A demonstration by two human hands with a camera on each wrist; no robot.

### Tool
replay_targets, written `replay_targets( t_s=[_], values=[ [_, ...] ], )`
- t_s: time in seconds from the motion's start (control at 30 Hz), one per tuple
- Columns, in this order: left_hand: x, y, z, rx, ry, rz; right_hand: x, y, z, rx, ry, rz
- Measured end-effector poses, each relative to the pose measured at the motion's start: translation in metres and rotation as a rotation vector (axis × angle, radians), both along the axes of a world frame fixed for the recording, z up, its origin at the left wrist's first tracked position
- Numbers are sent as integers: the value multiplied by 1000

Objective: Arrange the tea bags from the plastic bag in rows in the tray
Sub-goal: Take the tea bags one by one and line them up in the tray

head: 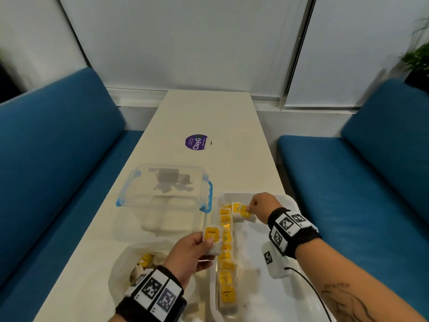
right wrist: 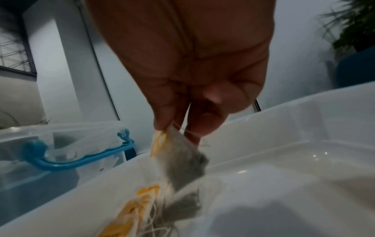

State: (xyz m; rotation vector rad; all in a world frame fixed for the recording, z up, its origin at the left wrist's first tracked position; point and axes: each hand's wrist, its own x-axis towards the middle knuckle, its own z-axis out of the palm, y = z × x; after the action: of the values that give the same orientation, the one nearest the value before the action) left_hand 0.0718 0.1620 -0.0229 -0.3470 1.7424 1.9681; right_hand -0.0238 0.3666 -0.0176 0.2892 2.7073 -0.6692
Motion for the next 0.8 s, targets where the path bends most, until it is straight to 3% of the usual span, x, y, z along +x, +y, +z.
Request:
replay_targets(
  t_s=[0.27, 0.47, 0.7, 0.8],
  values=[
    [-1, -4, -2, 0, -21, 62, -24, -3, -23, 113, -242, 199],
    [-2, -6, -6, -19, -26, 56, -36, -6, -36, 211, -174, 125],
    [-4, -2, 0, -44, 2, 23, -25, -3, -36, 25, 5, -64],
    [-5, 1, 4, -43, 22, 15, -7, -1, -11, -156, 44, -14]
  ],
)
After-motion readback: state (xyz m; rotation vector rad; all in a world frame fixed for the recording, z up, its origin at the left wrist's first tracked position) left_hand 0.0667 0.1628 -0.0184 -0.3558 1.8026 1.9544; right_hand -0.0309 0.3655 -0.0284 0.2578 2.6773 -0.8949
